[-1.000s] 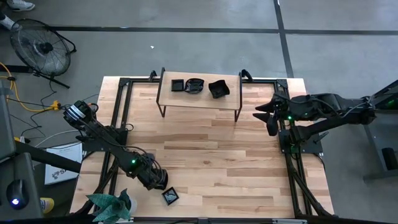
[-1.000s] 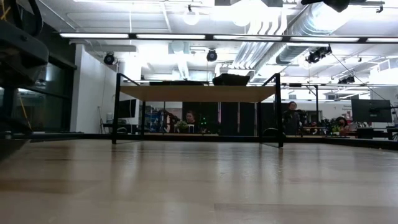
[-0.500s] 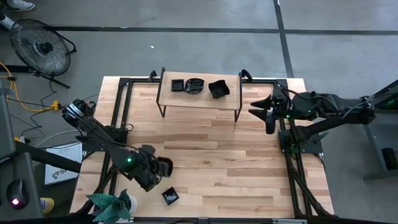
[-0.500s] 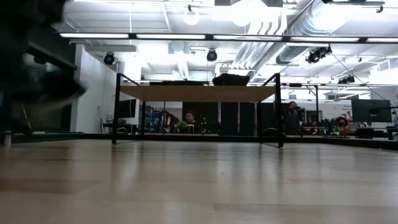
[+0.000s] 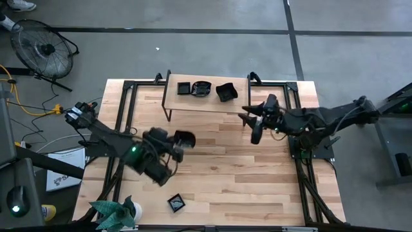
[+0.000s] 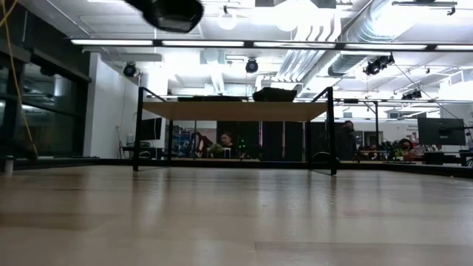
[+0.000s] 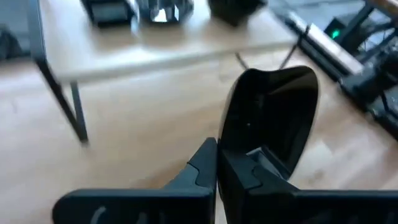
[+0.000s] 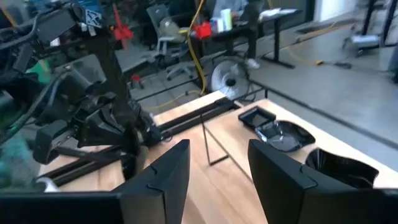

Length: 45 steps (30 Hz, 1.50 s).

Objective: Pick & Place Mini shaped plates
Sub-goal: Stack the leaf-shaped plate on the leaf-shaped plate

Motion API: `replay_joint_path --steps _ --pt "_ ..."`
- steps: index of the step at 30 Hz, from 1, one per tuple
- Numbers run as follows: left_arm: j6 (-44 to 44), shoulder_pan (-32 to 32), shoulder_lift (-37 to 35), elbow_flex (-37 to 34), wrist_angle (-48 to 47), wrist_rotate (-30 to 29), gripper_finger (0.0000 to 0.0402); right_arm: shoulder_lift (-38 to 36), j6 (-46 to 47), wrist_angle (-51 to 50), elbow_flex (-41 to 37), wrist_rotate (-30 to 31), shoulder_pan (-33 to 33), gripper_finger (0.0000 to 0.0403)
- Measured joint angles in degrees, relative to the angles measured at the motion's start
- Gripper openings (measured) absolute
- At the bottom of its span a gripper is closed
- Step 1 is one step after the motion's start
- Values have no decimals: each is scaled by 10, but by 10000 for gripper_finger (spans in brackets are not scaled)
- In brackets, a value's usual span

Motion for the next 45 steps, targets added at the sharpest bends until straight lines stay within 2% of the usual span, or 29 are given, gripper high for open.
replay_joint_path --steps 6,9,14,19,28,34,39,45 --pt "161 63 0 39 59 -80 0 66 -29 80 0 74 31 158" --pt "257 83 0 50 121 -103 0 104 -21 111 0 100 39 158" --pt "419 103 0 51 235 -110 0 168 -20 186 0 107 43 158" --pt "516 104 0 51 299 -121 0 208 -4 232 0 108 43 158" --pt "547 104 0 51 316 -129 0 216 51 239 0 93 17 158" --pt "562 104 0 51 328 -129 0 221 54 238 0 46 -4 152" --pt "563 104 0 51 328 -128 0 221 53 239 0 50 -10 124" --pt "563 104 0 51 328 -127 0 221 51 241 0 47 -10 70"
